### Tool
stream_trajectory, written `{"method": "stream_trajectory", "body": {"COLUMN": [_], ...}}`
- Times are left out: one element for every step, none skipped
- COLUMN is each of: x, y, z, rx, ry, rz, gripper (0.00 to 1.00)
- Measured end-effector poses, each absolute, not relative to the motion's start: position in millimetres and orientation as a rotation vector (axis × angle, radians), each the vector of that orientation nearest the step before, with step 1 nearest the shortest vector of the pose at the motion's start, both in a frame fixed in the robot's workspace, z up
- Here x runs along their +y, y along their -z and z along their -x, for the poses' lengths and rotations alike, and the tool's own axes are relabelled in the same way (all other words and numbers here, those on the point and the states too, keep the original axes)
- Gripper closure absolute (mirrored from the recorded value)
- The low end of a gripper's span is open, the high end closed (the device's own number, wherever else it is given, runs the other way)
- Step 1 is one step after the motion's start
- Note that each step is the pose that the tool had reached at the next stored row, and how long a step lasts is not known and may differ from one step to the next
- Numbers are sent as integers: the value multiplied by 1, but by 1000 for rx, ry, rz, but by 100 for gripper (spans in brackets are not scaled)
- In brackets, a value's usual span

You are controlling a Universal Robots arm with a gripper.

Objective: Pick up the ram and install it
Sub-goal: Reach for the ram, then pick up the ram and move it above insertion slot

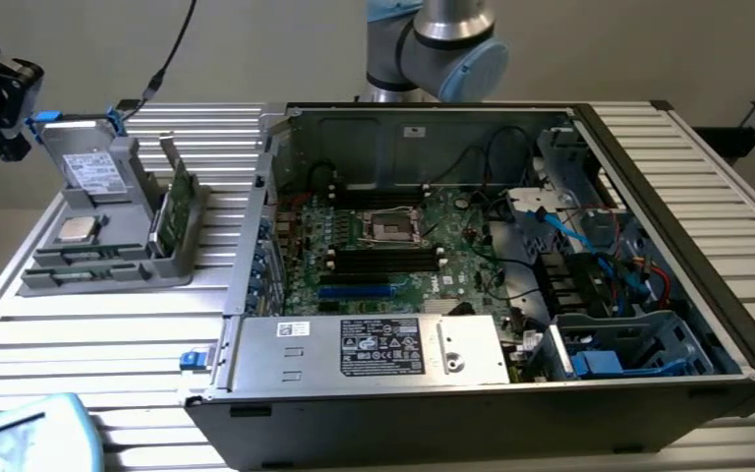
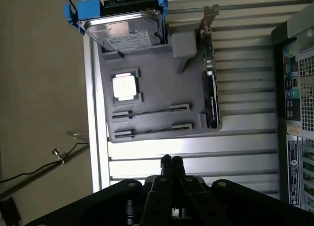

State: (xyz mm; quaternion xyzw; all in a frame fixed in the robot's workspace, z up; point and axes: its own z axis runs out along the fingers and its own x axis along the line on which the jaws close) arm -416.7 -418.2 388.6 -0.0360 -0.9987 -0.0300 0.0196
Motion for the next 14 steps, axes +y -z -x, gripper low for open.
{"method": "stream_trajectory", "body": {"x": [-418,-418,-418,-418,-418,-418,-418,-418,-418,-418,-418,-418,-418,-418], "y": [-389,-389,-389,-389,-389,-389,-389,-389,-389,-389,-389,-389,-389,-389], "z": [419,420,420,420,420,420,420,420,420,420,420,420,420,420], "rx": [-3099,-3099,-3099,-3099,-3099,-3099,-3099,-3099,-3099,-3099,-3099,-3099,-3099,-3099], "ry": [93,93,93,93,93,93,93,93,93,93,93,93,93,93], "rz": [112,112,111,111,111,112,112,112,112,112,112,112,112,112], "gripper": [89,89,89,89,89,89,89,89,89,89,89,89,89,89]}}
